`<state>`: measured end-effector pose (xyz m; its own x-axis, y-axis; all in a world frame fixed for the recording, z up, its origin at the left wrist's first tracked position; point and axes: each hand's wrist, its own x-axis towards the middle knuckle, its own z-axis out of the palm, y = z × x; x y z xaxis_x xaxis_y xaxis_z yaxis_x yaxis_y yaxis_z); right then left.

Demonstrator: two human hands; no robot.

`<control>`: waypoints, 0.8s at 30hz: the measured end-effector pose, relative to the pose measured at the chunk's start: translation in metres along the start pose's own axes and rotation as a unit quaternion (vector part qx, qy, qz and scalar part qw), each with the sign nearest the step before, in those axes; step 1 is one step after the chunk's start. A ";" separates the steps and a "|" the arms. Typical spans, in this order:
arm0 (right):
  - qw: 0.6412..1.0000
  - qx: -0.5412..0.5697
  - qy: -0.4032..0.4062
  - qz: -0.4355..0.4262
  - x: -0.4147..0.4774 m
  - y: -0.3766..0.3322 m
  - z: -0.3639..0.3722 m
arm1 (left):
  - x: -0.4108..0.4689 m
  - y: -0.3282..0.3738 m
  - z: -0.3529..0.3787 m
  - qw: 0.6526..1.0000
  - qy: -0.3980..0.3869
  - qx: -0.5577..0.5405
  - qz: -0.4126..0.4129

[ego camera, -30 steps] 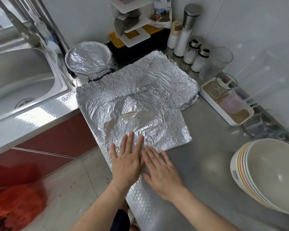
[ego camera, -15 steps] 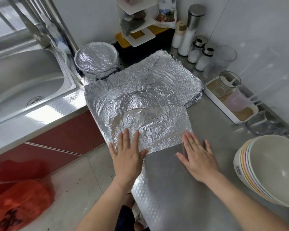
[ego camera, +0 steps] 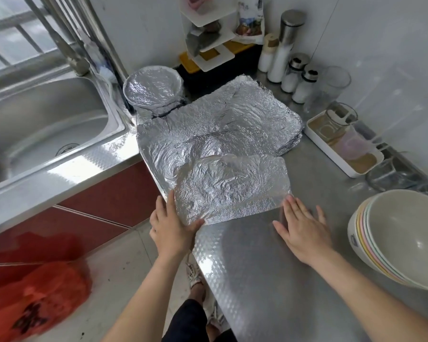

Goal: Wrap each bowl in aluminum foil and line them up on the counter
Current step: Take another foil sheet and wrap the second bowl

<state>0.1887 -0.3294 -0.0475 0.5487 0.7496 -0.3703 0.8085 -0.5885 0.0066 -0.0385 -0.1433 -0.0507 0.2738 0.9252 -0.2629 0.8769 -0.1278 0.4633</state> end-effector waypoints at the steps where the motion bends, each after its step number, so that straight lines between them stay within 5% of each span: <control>1: 1.000 -0.002 -0.004 0.002 0.000 0.000 -0.002 | 0.001 -0.002 -0.001 1.000 -0.002 -0.016 -0.001; 7: 1.000 -0.005 -0.022 0.016 -0.002 -0.003 -0.011 | 0.005 -0.012 -0.006 0.990 -0.043 -0.138 -0.006; 18: 0.998 0.027 -0.044 0.032 -0.012 0.001 -0.021 | 0.013 -0.034 -0.011 0.978 -0.054 -0.199 -0.009; 21: 0.996 0.071 -0.026 0.042 -0.013 -0.004 -0.026 | 0.004 -0.020 -0.025 0.991 0.063 -0.101 0.067; 24: 0.990 0.139 0.017 0.025 -0.017 -0.017 -0.026 | -0.018 0.021 -0.023 0.974 -0.025 0.016 0.225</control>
<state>0.1714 -0.3240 -0.0174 0.5968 0.7248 -0.3442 0.6933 -0.6818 -0.2336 -0.0342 -0.1539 -0.0165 0.6516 0.7543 -0.0803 0.6752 -0.5285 0.5146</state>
